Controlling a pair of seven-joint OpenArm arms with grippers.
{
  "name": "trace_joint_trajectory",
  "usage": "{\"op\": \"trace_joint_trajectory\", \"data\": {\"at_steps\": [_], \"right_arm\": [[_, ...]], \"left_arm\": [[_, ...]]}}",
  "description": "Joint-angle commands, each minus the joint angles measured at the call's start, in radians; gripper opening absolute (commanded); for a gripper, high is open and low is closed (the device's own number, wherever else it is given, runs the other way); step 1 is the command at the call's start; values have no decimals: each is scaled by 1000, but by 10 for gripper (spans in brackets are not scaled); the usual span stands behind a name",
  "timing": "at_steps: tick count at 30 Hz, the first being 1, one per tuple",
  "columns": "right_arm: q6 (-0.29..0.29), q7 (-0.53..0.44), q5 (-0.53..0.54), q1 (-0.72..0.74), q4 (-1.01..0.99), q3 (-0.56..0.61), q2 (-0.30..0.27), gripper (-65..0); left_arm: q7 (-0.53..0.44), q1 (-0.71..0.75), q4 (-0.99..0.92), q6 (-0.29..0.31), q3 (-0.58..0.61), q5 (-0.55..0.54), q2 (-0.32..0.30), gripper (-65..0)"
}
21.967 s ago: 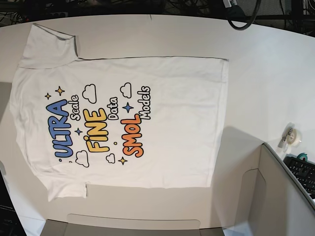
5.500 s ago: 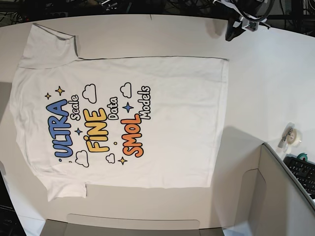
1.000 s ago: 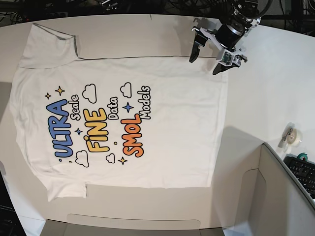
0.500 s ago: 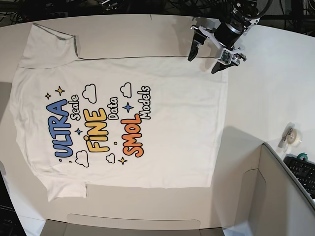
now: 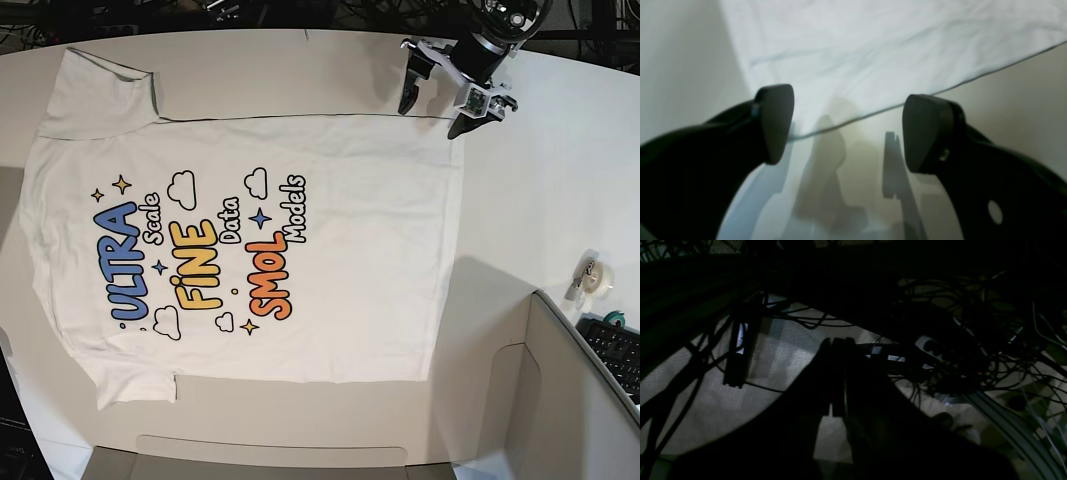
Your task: Layout the t-shirt on the table in an organized manner, then fold the t-shirt properly
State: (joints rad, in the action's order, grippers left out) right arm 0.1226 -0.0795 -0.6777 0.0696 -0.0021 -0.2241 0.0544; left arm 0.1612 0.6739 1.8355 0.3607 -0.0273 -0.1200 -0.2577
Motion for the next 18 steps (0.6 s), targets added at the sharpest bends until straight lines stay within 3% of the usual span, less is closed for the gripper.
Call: {"op": "trace_joint_trajectory", "data": {"at_steps": [1,18], "right_arm": [[2,-7,0,3,2,-1,3,-650],[2,-4,0,3,2,-1,3,-650]], "left_arm": [[-19,14,17,4,-3,-14,-4,-164],[-21,160,105,4,-101,-14,-2,-164]]}}
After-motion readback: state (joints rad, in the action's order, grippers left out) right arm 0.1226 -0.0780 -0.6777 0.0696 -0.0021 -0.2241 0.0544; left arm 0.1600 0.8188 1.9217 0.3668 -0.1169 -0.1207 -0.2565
